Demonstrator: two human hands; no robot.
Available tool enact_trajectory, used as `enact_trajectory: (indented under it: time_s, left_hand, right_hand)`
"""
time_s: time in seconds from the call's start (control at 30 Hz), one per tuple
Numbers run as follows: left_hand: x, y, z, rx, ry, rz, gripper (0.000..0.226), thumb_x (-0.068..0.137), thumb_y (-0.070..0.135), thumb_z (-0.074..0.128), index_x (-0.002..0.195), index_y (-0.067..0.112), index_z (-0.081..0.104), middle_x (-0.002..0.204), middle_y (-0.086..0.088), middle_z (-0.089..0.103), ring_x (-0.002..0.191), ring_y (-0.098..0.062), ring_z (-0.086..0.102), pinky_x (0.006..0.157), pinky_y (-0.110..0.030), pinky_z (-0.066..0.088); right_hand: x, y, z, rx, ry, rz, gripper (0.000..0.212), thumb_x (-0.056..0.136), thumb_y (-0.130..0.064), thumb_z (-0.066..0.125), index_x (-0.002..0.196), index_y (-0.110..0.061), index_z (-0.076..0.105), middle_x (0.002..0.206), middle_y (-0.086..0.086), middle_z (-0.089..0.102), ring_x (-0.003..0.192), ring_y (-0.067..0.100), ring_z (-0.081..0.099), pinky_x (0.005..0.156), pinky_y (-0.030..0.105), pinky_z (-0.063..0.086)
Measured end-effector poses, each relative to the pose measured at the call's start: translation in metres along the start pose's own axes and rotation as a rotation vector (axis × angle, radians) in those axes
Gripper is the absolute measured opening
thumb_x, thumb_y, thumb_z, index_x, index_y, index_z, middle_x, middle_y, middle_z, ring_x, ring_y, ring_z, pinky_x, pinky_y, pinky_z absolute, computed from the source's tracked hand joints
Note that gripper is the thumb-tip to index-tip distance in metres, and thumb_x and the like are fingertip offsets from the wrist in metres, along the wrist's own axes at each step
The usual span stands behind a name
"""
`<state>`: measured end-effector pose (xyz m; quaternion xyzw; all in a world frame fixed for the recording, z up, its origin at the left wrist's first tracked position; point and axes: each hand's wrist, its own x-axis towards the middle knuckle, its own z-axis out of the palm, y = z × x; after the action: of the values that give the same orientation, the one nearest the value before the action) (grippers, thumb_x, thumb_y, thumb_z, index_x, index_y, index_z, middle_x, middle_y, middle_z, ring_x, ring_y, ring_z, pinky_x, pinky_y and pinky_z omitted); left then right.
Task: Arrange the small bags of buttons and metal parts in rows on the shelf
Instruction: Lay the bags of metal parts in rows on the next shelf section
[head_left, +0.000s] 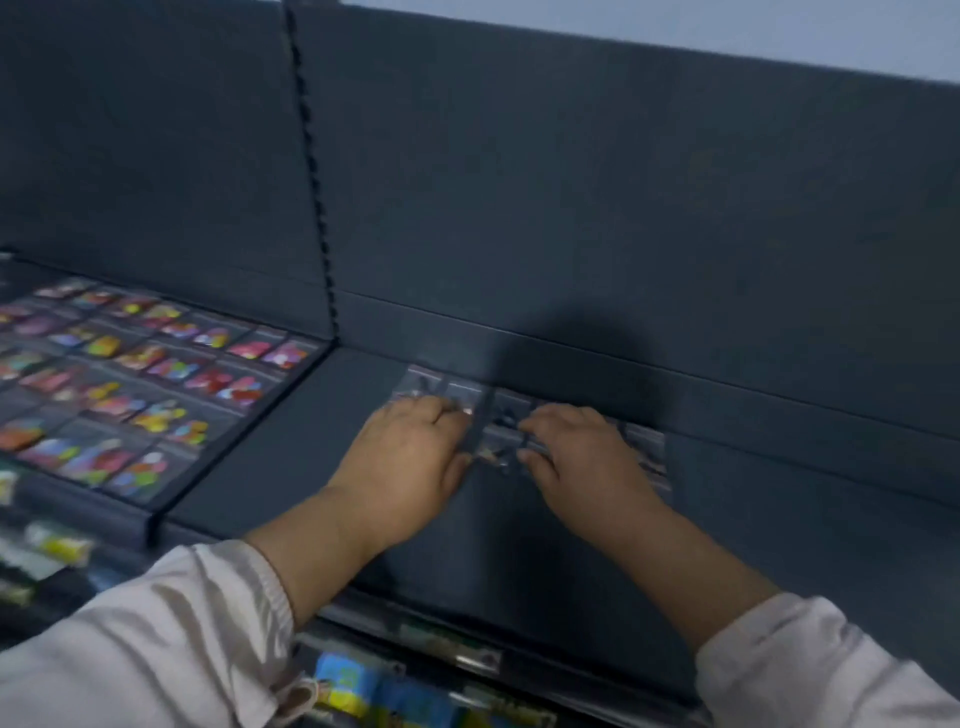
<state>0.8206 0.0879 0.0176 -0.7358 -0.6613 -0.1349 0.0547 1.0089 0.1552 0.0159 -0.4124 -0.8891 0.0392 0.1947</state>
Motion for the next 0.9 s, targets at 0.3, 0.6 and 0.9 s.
enact_trajectory:
  time_s: [0.3, 0.6, 0.9]
  left_hand:
    - [-0.135, -0.161, -0.095, 0.162, 0.092, -0.269, 0.051, 0.083, 0.046, 0.042, 0.117, 0.012, 0.058, 0.117, -0.011, 0.059, 0.106, -0.033, 0.056, 0.090, -0.041, 0.047]
    - [-0.272, -0.299, -0.182, 0.269, 0.153, -0.452, 0.048, 0.090, 0.043, 0.051, 0.130, 0.017, 0.051, 0.127, -0.005, 0.054, 0.115, -0.027, 0.052, 0.097, -0.040, 0.042]
    - [-0.309, -0.389, -0.216, 0.229, 0.216, -0.588, 0.051, 0.092, 0.046, 0.047, 0.138, 0.024, 0.042, 0.139, 0.004, 0.045, 0.126, -0.017, 0.043, 0.105, -0.033, 0.035]
  right_hand:
    - [0.058, -0.215, 0.034, 0.006, -0.051, -0.268, 0.037, 0.094, -0.035, 0.048, 0.124, -0.015, 0.055, 0.129, 0.004, 0.053, 0.119, 0.026, 0.046, 0.102, 0.038, 0.036]
    - [0.105, -0.415, 0.067, 0.125, -0.081, -0.393, 0.045, 0.093, -0.040, 0.042, 0.130, -0.017, 0.051, 0.135, 0.002, 0.049, 0.124, 0.023, 0.039, 0.104, 0.034, 0.031]
    - [0.174, -0.508, 0.098, 0.146, -0.115, -0.466, 0.052, 0.090, -0.045, 0.035, 0.132, -0.018, 0.050, 0.135, 0.002, 0.049, 0.123, 0.021, 0.042, 0.103, 0.032, 0.035]
